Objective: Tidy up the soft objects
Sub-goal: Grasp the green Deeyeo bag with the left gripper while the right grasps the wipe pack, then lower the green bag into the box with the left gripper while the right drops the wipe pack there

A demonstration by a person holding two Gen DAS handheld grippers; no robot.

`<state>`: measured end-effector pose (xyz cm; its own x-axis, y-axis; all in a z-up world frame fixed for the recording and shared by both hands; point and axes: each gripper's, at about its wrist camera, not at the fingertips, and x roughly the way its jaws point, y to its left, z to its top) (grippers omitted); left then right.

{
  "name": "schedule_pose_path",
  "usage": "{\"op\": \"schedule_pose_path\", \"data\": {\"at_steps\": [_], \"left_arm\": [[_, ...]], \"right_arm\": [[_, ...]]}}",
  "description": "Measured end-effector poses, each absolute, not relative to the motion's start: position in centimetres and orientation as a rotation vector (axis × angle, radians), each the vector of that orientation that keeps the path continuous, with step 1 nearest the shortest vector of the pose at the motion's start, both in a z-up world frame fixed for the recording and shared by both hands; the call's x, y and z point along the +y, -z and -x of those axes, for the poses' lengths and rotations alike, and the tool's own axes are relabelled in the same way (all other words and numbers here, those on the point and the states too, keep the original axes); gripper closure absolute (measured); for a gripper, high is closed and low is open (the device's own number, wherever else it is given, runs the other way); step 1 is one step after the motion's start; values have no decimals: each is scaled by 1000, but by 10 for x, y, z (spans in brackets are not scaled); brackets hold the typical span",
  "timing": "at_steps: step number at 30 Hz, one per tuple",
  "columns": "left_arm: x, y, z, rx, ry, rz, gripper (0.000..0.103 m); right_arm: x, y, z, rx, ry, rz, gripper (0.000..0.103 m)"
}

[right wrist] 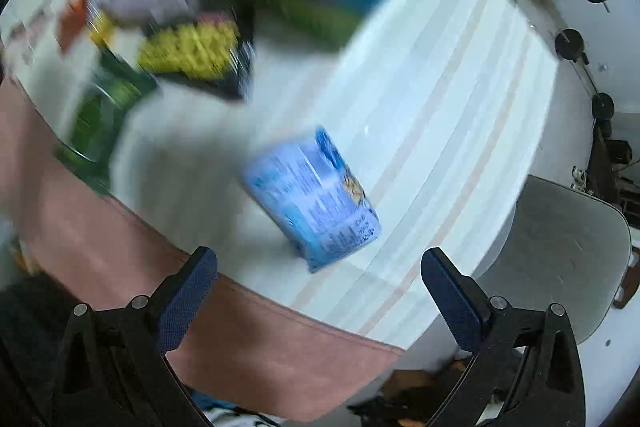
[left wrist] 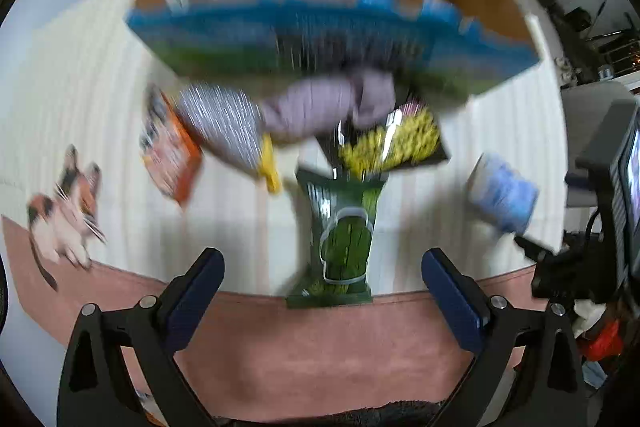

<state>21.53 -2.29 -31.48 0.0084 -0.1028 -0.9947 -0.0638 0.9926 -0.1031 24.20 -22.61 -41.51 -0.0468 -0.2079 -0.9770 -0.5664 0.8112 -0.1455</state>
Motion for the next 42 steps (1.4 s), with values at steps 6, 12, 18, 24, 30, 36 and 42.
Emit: {"op": "schedule_pose_path", "data": {"at_steps": [6,12,18,24,30,36,42], "left_arm": [[-36,357,-205,1638,24,141,2],[-41,376,-207,1661,5,139,2],[-49,390,-207,1680,3,138,2],[-64,408,-216,1701,15,110,14],[-78,433,-216,1740,8,56,54],[-75,433,-208,1701,-23,75,69],[-75,408,-197,1650,-9,94,71]], "right_arm": [[-226,455,-255,1651,-389,633,1],[-242,467,-264,1755,-266,422,33],[-275,463,-245,1910,-159,-77,41],[-285,439,-243,1800,-137,-79,18],[-273,439,-242,1801,-134,-84,18],[-272,454,-224,1801,-86,-85,43],[-268,436,-216,1754,-87,-53,59]]}}
